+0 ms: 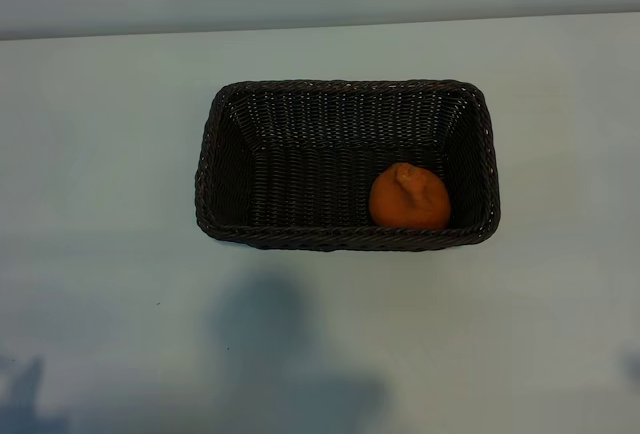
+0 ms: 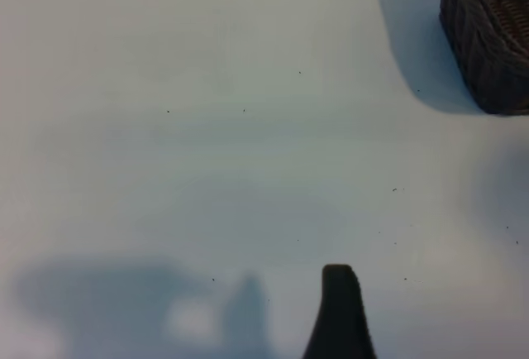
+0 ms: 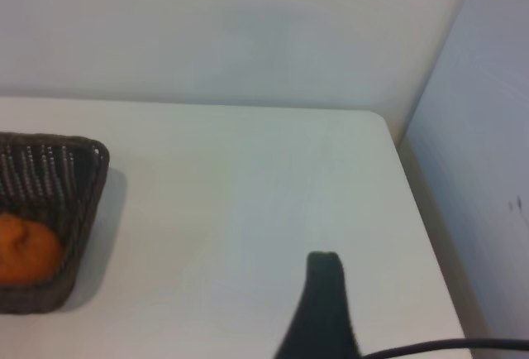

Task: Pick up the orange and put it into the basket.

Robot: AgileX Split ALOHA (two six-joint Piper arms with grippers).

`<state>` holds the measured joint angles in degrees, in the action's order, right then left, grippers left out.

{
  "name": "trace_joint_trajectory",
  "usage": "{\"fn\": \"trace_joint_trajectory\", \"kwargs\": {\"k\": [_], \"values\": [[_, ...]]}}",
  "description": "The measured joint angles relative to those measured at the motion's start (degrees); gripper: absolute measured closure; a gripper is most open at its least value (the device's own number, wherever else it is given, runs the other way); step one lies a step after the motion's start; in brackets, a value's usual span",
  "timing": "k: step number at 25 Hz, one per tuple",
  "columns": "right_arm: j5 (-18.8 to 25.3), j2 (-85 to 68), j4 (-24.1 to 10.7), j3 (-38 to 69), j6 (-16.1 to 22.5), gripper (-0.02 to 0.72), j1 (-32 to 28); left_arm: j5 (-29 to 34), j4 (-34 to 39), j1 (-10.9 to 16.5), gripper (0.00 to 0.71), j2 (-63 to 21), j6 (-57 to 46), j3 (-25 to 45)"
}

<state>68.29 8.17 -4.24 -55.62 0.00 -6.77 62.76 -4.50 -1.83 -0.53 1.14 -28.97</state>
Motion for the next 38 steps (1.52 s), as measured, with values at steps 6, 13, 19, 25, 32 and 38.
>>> {"fn": "trace_joint_trajectory", "kwargs": {"k": [6, 13, 19, 25, 32, 38], "values": [[-0.6, -8.7, 0.1, 8.7, 0.0, 0.137, 0.0, 0.0, 0.0, 0.0, 0.158, 0.0, 0.0, 0.0], [-1.2, -8.7, 1.4, 13.7, 0.7, 0.140, 0.0, 0.0, 0.0, 0.0, 0.158, 0.0, -0.1, 0.0], [-3.5, -8.6, 2.9, 22.4, 0.6, 0.141, 0.0, 0.0, 0.0, 0.0, 0.158, 0.0, -0.1, 0.0], [-6.4, -8.6, 3.1, 27.6, 0.5, 0.141, 0.0, 0.0, 0.0, 0.0, 0.158, 0.0, -0.1, 0.0], [-7.1, -8.6, 3.3, 27.6, 0.4, 0.141, 0.0, 0.0, 0.0, 0.0, 0.158, 0.0, 0.0, 0.0], [-7.2, -8.6, 3.6, 27.6, 0.6, 0.141, 0.0, 0.0, 0.0, 0.0, 0.158, 0.0, 0.0, 0.0]]}}
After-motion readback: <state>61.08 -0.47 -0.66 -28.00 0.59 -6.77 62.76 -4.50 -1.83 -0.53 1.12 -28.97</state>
